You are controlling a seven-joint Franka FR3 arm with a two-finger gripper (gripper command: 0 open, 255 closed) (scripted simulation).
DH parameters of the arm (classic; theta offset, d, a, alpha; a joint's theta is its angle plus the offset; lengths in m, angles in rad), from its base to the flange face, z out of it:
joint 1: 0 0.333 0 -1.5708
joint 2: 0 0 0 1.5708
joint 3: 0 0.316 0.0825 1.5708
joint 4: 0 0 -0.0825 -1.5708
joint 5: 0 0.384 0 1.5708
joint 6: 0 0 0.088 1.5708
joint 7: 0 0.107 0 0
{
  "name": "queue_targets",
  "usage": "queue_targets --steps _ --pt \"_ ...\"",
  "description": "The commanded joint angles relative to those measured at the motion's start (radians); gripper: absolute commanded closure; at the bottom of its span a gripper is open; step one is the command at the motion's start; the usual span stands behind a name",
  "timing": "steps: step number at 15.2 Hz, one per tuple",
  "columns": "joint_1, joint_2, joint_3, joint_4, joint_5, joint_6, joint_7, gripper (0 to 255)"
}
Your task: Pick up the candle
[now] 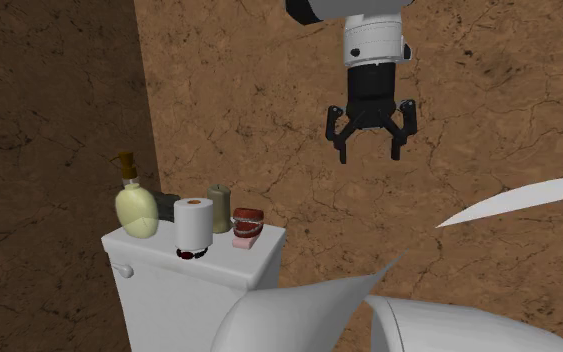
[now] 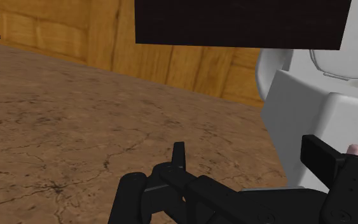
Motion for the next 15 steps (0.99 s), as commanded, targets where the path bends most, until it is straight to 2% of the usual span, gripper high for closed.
queue_targets --steps 1,8,15 --pt "0.0 0.0 0.0 0.0 0.0 0.0 0.0 0" --pt "0.04 0.074 0.142 -0.03 0.093 0.121 0.207 0" --pt "0.063 0.217 0.286 0.01 0.147 0.249 0.411 0"
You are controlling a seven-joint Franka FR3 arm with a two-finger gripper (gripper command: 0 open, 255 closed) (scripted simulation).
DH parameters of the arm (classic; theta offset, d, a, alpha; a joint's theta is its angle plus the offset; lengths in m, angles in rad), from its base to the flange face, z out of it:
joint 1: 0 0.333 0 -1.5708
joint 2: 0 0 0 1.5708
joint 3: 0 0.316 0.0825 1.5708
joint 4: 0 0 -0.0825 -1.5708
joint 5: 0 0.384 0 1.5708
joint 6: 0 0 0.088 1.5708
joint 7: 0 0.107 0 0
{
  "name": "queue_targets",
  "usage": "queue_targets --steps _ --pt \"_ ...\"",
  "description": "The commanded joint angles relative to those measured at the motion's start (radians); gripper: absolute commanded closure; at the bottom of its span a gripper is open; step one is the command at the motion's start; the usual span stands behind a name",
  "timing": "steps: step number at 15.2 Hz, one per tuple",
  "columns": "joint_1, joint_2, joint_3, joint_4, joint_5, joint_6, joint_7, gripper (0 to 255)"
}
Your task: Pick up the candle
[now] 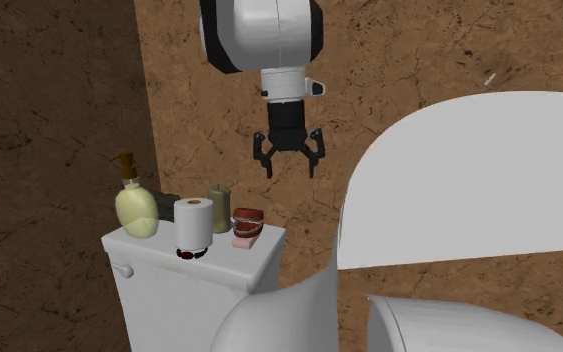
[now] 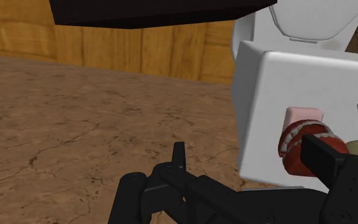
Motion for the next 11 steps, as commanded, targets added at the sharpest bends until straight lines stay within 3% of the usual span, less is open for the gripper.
queue_targets --steps 1,6,11 --pt "0.002 0.048 0.038 0.021 0.007 0.036 0.058 0" --pt "0.002 0.192 0.138 0.1 -0.005 0.117 0.213 0" --pt "-0.003 0.363 0.23 0.215 -0.068 0.176 0.382 0"
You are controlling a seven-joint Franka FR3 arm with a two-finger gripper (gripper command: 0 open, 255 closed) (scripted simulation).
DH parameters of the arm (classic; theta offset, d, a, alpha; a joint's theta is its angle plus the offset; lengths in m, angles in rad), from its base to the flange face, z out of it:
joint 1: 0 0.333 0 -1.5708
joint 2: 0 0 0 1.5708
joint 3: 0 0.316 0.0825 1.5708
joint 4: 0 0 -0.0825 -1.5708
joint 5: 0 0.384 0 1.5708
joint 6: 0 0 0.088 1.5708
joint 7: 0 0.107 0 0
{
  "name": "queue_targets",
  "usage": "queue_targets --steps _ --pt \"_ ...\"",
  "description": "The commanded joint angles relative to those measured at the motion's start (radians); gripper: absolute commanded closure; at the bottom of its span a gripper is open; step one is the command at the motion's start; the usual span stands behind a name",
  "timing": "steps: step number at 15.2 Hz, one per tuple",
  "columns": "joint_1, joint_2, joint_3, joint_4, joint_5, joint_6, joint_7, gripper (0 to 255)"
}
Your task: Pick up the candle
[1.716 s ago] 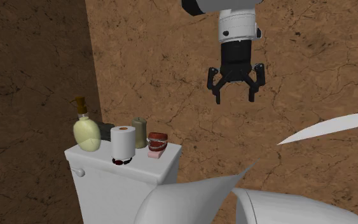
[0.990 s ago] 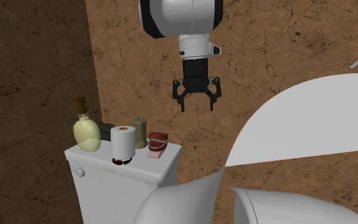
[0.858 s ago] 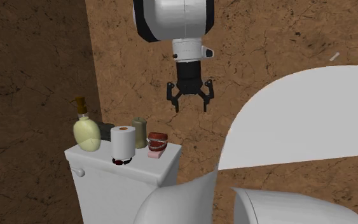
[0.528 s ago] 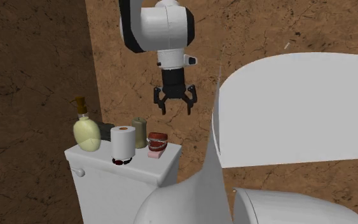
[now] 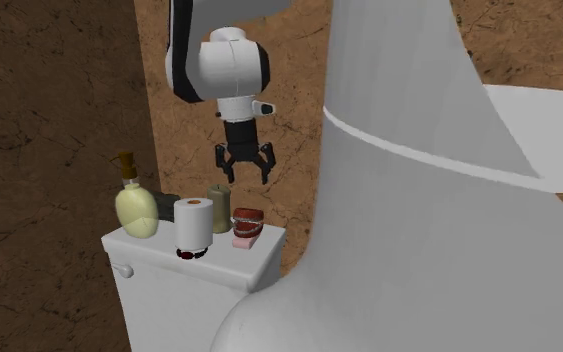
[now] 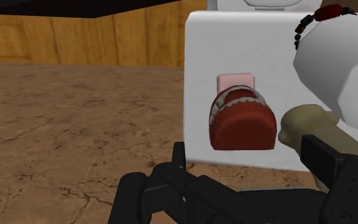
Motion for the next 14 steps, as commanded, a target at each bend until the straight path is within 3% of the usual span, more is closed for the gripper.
queue_targets --steps 1,6,11,14 --pt "0.001 0.079 0.039 0.056 -0.037 0.022 0.081 0" --pt "0.025 0.28 0.098 0.217 -0.164 0.038 0.265 0" --pt "0.098 0.485 0.105 0.414 -0.3 0.012 0.423 0" --pt "0.101 0.498 0.099 0.389 -0.311 0.047 0.434 0"
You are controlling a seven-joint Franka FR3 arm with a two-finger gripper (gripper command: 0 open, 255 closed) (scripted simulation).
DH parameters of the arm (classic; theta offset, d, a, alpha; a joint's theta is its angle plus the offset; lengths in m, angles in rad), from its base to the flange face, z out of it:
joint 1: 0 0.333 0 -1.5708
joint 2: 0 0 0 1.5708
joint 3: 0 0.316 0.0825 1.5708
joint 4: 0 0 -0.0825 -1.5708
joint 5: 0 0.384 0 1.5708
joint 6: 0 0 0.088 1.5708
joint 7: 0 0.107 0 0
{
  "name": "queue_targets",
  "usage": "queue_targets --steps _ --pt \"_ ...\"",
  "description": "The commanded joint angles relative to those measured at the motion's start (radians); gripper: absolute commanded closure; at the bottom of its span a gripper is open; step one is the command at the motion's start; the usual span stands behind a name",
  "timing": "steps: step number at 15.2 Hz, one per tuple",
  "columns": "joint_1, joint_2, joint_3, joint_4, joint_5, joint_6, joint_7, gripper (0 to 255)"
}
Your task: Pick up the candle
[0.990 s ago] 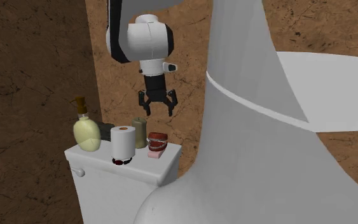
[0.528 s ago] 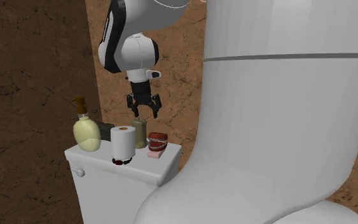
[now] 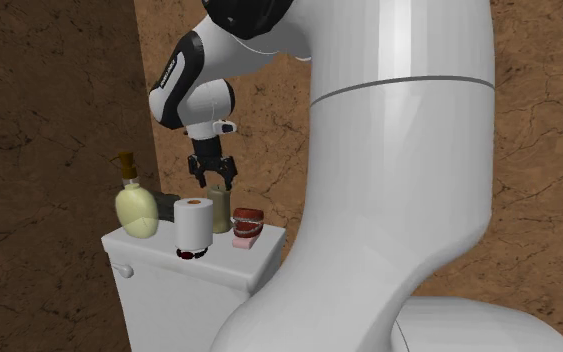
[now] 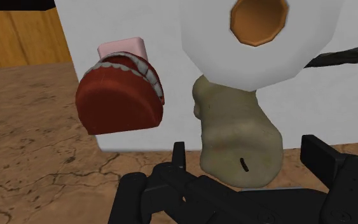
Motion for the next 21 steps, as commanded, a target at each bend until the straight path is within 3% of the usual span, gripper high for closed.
queue_targets --steps 1,6,7,16,21 --pt "0.004 0.013 -0.003 -0.011 -0.011 0.022 0.013 0" --pt "0.007 0.031 -0.008 -0.037 -0.028 0.061 0.027 0" --pt "0.007 0.03 -0.008 -0.037 -0.028 0.061 0.028 255" --pt "0.007 0.031 -0.008 -0.037 -0.028 0.061 0.028 255" --pt "0.003 0.006 -0.001 0.0 -0.005 0.005 0.007 255"
